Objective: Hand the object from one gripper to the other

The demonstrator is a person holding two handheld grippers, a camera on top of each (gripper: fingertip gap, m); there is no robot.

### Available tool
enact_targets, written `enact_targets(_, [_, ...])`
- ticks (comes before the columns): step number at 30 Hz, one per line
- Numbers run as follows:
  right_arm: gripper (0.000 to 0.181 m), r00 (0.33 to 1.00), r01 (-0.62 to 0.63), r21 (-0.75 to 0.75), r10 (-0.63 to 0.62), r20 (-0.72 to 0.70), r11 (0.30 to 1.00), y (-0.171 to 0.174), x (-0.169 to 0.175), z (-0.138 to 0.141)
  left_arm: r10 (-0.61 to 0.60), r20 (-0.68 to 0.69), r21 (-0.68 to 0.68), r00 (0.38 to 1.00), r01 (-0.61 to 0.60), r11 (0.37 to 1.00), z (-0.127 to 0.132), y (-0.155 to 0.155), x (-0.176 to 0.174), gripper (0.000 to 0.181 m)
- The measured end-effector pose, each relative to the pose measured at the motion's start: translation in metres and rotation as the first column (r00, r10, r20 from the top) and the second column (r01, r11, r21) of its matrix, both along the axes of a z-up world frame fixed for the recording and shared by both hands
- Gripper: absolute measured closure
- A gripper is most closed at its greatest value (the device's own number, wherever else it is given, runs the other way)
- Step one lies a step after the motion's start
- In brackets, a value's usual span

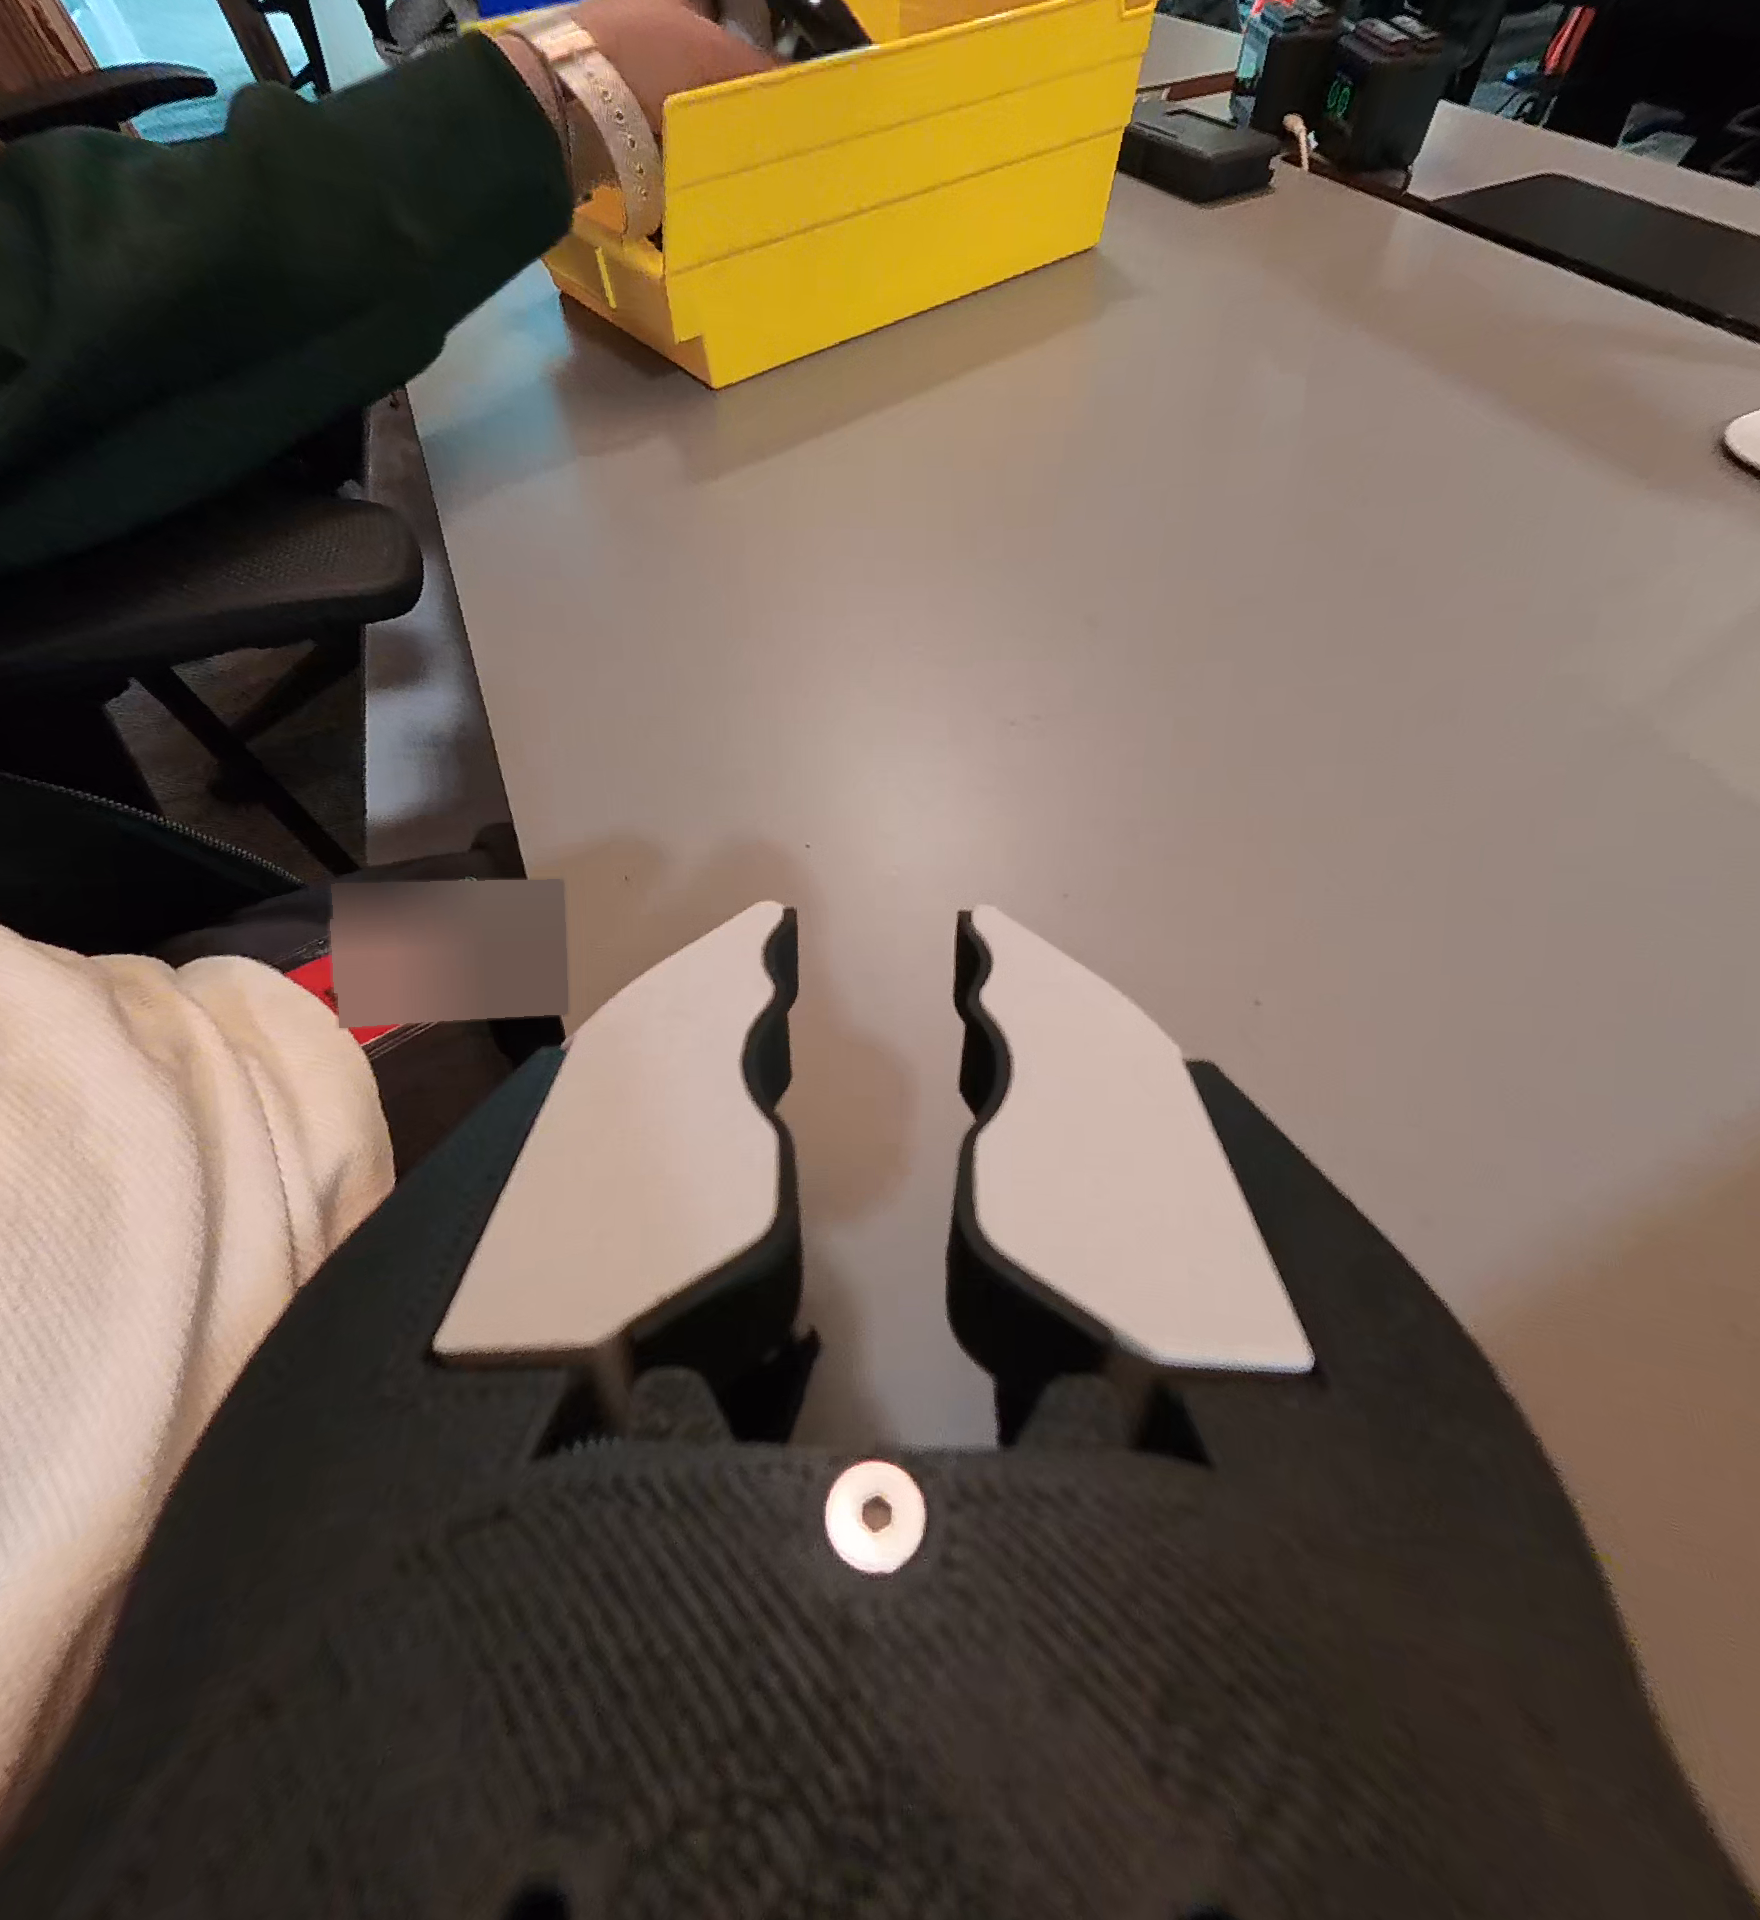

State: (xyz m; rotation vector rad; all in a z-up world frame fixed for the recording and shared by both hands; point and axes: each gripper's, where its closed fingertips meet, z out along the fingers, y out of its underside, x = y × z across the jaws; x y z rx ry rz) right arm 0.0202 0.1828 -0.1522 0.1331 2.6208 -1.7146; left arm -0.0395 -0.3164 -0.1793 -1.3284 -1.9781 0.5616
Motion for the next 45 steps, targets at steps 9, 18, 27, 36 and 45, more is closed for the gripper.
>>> enact_targets(9, [0.161, 0.999, 0.018, -0.026, -0.019, -0.049, 1.000, 0.001, -0.004, 0.007, -0.005, -0.055, -0.152, 0.998, -0.004, 0.988, 0.024, -0.009, 0.001, 0.154])
enact_targets(18, [0.162, 1.000, 0.027, -0.069, -0.028, -0.005, 0.997, 0.004, -0.007, 0.013, -0.150, -0.540, 0.032, 0.828, 0.198, 0.980, 0.182, 0.064, 0.016, 0.154])
enact_targets(27, [0.162, 0.996, 0.021, -0.203, -0.002, 0.092, 0.979, -0.001, -0.023, 0.032, -0.465, -0.654, -0.014, 0.597, 0.605, 0.796, 0.238, 0.221, 0.019, 0.153])
enact_targets(36, [0.141, 0.970, -0.004, -0.452, 0.113, 0.215, 0.892, -0.006, -0.042, 0.071, -0.684, -0.636, -0.060, 0.357, 0.861, 0.505, 0.186, 0.384, 0.027, 0.154])
enact_targets(45, [0.121, 0.963, -0.168, -0.511, 0.252, 0.098, 0.843, -0.023, -0.016, 0.085, -0.760, -0.594, -0.044, 0.264, 0.932, 0.359, 0.140, 0.457, 0.053, 0.154])
